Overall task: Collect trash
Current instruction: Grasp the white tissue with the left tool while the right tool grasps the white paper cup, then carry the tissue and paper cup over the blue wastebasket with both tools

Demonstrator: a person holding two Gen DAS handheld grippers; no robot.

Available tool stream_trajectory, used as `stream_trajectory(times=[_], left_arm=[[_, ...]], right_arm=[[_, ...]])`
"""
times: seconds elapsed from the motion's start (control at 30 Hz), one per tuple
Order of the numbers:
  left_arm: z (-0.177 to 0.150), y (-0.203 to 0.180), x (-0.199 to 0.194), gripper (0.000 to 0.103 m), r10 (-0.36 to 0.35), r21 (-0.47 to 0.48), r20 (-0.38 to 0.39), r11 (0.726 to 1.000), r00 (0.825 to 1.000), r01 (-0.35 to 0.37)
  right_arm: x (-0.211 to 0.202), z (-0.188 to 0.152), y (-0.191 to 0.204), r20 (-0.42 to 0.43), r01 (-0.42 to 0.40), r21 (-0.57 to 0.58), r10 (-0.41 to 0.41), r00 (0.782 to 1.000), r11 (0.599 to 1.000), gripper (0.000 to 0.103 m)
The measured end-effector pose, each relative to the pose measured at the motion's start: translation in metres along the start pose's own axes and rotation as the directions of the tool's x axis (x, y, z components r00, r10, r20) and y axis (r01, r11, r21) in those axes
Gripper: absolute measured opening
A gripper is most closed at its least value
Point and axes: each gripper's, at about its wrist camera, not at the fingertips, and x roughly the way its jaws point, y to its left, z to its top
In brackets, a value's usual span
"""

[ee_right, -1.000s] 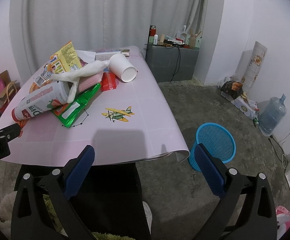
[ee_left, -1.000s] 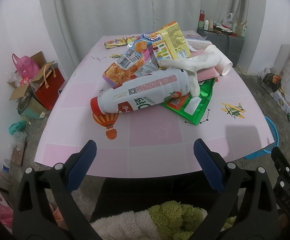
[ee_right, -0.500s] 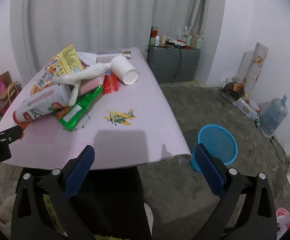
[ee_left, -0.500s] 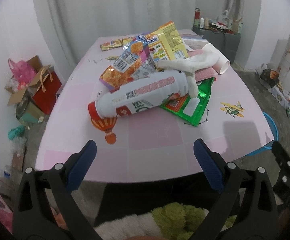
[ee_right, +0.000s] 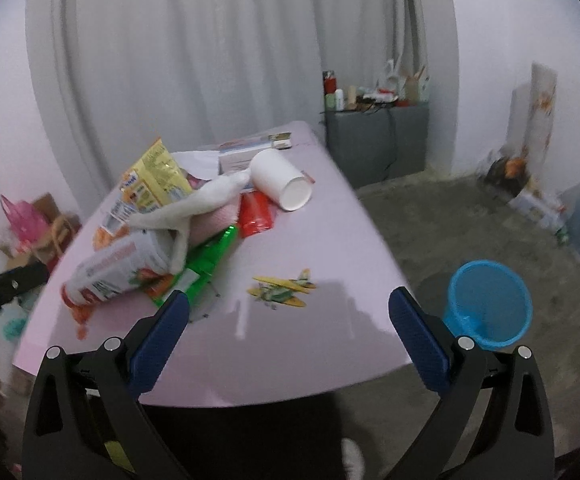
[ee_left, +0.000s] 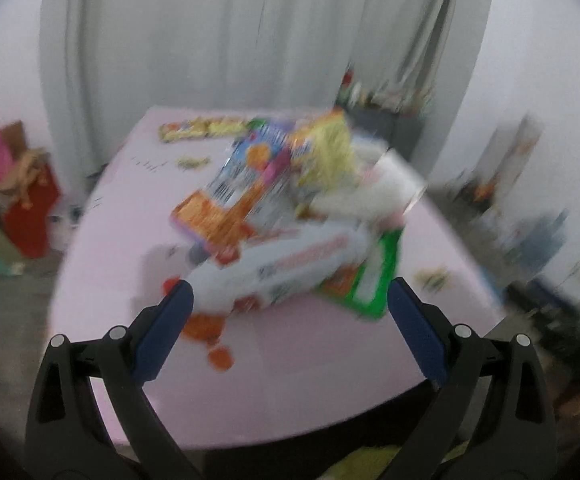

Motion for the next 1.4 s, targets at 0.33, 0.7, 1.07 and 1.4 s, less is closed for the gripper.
stream_trajectory(times=[0.33,0.7,1.07,1.4], left_arm=[[0.037,-0.042,0.030,0.094,-0.201,0.171,0.020,0.966,0.979,0.194],[0.061,-0.109,0.136,0.072,-0.085,0.444,-0.174,0.883,0.981,0.155],[0.053,-0.111,0.177,0.046,0.032,0.518,-0.230,0.850,0.973,0.095],[0.056,-0.104,0.169,0.024,-0.008,0.470,-0.242,0.874,0.970,0.124]], right_arm=[[0.043,0.020,-0.022,-0.074,-0.176,0.177,0.192,0.979,0.968,0.078],[0.100,0.077,-0.064,-0.078,-0.225,0.284,0.256,0.963,0.932,0.072],[0.194,0.139,-0.069,-0.237,-0.349,0.213,0.395,0.888,0.912,0.085],[0.267,0.150,-0.040,-0.446,-0.359,0.080,0.356,0.821,0.930,0.085]])
